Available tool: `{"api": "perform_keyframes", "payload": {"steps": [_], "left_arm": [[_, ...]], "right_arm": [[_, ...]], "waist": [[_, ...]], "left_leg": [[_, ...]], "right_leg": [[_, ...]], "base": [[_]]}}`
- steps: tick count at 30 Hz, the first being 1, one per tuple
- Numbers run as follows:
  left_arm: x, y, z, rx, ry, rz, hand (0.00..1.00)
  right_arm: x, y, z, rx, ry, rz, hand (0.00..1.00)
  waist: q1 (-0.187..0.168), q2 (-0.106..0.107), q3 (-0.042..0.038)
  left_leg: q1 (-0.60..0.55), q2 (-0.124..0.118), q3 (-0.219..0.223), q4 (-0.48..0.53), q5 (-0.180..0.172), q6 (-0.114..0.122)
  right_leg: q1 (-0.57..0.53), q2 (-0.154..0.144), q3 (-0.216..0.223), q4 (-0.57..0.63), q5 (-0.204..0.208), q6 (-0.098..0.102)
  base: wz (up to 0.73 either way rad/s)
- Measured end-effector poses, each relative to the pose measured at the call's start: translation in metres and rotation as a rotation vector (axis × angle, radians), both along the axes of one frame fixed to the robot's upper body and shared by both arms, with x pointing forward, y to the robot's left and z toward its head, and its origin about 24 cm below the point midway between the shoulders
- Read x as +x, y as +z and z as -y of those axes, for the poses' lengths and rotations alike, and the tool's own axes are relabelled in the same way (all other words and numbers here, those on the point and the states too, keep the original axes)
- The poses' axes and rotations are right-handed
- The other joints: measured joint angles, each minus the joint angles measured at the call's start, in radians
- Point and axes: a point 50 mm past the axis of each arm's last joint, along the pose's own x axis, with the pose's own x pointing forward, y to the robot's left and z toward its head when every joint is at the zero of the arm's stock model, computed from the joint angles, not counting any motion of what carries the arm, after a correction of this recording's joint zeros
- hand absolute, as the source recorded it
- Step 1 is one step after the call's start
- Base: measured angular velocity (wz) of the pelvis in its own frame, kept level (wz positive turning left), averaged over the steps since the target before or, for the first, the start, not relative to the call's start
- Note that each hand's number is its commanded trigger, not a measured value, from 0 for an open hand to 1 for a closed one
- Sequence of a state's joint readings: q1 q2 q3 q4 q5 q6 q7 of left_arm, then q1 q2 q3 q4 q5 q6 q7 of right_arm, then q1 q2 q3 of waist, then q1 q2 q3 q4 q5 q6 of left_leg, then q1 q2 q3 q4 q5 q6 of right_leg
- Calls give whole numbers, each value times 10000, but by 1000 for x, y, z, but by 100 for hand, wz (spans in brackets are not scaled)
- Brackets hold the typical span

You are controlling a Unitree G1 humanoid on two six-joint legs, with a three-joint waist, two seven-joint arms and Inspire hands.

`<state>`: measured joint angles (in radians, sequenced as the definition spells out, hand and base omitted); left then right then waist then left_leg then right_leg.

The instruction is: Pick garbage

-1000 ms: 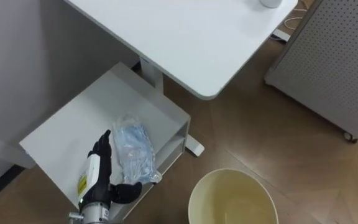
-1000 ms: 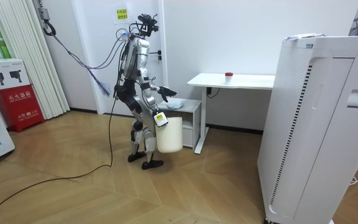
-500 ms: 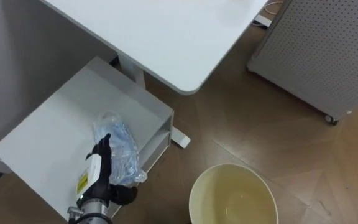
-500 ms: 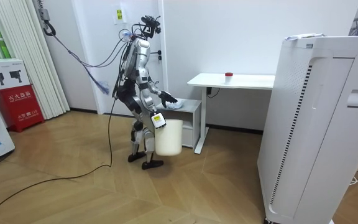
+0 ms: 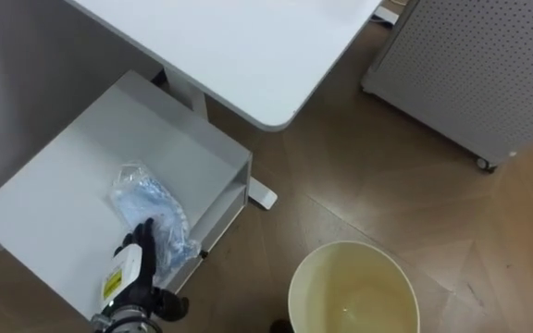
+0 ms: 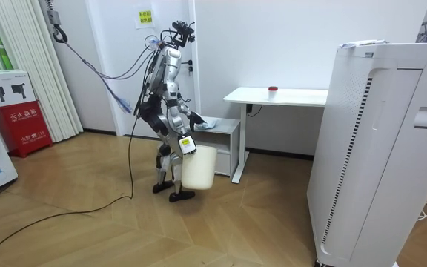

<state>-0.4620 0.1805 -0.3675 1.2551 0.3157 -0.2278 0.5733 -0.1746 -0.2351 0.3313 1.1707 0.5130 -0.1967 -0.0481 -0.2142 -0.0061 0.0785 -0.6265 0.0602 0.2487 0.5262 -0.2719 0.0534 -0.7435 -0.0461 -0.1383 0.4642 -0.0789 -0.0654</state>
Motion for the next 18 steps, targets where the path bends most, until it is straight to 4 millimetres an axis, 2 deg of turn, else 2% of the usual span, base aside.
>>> {"api": "perform_keyframes", "payload": {"steps": [1, 5, 9, 18], "left_arm": [[1, 1, 0, 52, -33, -37, 100], [5, 5, -5, 637, -145, 18, 100], [16, 17, -22, 1340, -56, -1, 100], [20, 22, -30, 1717, 259, 84, 100]], "right_arm": [[1, 1, 0, -9, -4, 18, 100], [2, 1, 0, 6, -29, 40, 100], [2, 1, 0, 127, -300, -42, 100], [3, 1, 0, 55, -458, -101, 100]], "waist": [[4, 1, 0], [24, 0, 0], [-10, -4, 3], [-6, 6, -3]], "left_leg": [[-40, 2, -4, 25, 0, 0], [-151, -11, -4, 123, 5, 9], [-202, 10, -6, 185, -8, 27], [-230, 38, 2, 201, -7, 26]], "right_leg": [[-27, -5, -7, 7, 0, 0], [-143, -35, 10, 61, 1, -2], [-158, -44, 3, 135, 14, -22], [-191, -29, -13, 182, 69, -41]], "base": [[0], [0], [0], [0]]}}
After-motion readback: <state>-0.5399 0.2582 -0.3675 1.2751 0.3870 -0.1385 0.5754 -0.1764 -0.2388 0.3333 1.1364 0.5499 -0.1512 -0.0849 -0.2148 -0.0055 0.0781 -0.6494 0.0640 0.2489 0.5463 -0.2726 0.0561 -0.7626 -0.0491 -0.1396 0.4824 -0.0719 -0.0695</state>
